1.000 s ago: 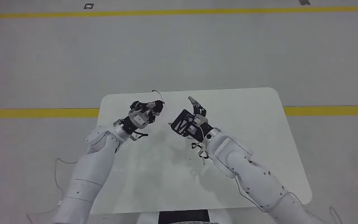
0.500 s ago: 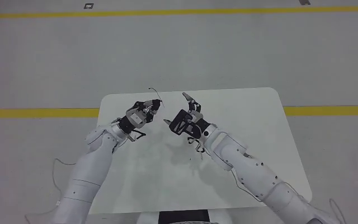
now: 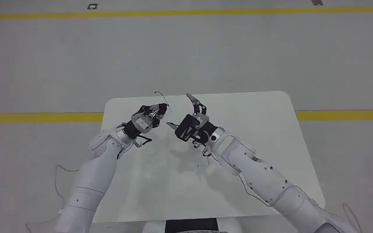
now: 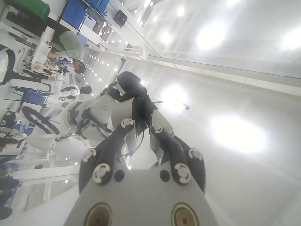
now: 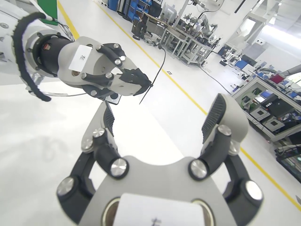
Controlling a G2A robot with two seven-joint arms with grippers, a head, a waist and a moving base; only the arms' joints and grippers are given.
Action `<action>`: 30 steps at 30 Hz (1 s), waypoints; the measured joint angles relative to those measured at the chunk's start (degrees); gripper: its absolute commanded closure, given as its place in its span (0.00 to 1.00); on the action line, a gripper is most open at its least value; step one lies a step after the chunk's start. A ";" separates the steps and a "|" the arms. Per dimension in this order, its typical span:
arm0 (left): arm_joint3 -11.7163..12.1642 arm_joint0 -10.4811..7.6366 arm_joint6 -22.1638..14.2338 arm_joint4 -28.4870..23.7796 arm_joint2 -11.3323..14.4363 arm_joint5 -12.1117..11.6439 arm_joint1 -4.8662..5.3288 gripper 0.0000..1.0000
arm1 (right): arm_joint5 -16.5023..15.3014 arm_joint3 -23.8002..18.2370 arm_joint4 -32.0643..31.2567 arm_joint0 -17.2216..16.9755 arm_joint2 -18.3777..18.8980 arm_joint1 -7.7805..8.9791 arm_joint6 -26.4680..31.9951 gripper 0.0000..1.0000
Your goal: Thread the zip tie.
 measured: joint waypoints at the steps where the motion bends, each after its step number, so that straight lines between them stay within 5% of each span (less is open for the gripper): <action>1: 0.00 0.00 0.00 0.00 0.00 0.00 0.00 1.00 | 0.22 0.36 0.00 0.33 -0.51 0.01 0.01 0.57; 7: 0.00 0.00 0.00 0.00 0.00 0.00 0.00 1.00 | 1.58 1.70 0.00 1.65 -2.47 -0.14 0.08 0.68; 30: 0.00 0.00 0.00 0.00 0.00 0.00 0.00 1.00 | 2.07 2.55 0.00 2.95 -3.49 -0.81 0.99 0.81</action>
